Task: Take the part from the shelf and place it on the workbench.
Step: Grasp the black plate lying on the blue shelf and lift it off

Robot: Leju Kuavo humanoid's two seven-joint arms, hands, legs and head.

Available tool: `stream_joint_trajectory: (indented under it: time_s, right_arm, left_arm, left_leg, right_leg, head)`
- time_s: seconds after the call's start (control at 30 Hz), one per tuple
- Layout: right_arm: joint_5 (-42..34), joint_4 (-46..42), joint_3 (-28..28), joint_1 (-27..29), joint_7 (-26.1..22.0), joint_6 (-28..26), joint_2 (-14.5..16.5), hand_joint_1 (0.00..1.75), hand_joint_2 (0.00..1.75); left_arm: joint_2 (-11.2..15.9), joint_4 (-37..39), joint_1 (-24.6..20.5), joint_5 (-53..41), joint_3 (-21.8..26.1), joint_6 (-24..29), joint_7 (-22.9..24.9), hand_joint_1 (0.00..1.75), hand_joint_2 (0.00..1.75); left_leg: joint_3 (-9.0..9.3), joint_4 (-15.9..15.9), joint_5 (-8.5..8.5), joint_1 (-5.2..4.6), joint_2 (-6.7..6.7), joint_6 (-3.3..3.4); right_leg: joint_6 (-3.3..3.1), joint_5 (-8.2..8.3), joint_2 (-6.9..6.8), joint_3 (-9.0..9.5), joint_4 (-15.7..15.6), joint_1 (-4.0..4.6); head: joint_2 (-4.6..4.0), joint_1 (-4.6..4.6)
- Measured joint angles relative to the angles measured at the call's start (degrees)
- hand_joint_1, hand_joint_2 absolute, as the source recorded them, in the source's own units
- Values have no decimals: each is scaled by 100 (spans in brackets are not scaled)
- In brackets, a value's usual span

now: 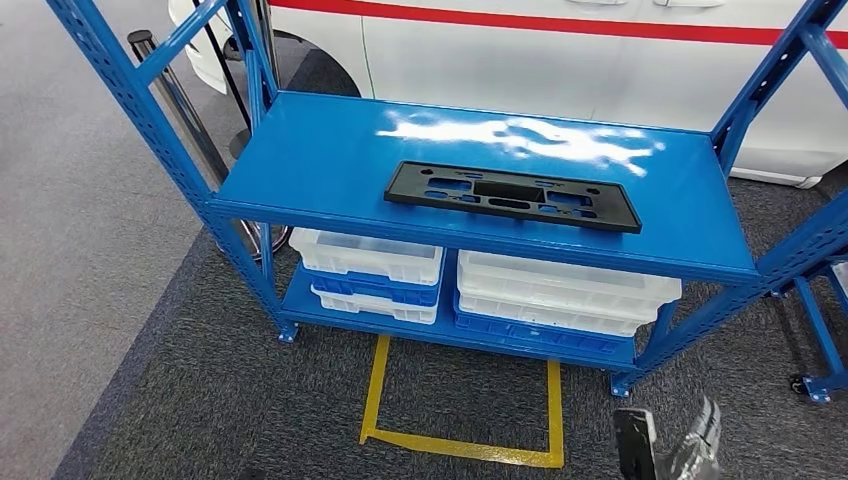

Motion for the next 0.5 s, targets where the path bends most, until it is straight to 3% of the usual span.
stream_joint_trajectory:
  time_s: [0.5]
  right_arm:
    - [359, -729, 3095, -538, 152, -86, -138, 0, 0]
  left_arm:
    - [-24, 61, -151, -474, -27, -101, 21, 0, 0]
  left_leg:
    - [18, 0, 4, 0, -1, -2]
  right_leg:
    - [0, 0, 0, -1, 3, 4]
  head:
    - [0, 0]
